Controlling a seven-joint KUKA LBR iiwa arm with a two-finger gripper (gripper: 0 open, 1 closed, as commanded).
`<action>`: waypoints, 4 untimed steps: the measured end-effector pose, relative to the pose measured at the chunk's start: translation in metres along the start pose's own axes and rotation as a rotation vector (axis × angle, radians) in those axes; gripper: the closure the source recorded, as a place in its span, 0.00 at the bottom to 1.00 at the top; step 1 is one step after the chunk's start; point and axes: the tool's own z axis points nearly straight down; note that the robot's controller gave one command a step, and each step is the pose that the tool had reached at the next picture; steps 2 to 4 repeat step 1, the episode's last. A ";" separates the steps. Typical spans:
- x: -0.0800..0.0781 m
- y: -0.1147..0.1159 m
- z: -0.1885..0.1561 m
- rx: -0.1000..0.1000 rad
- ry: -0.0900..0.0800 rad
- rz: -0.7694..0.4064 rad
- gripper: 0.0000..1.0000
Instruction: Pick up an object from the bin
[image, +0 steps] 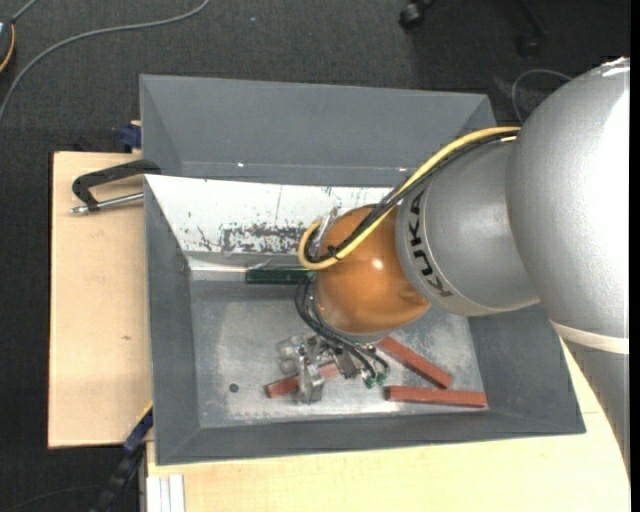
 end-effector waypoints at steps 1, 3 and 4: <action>-0.019 0.008 -0.135 0.003 -0.011 -0.293 1.00; -0.019 0.008 -0.135 0.003 -0.011 -0.293 1.00; -0.019 0.008 -0.135 0.003 -0.011 -0.293 1.00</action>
Offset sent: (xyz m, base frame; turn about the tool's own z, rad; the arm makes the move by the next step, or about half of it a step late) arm 0.0127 0.0119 0.1314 -0.2924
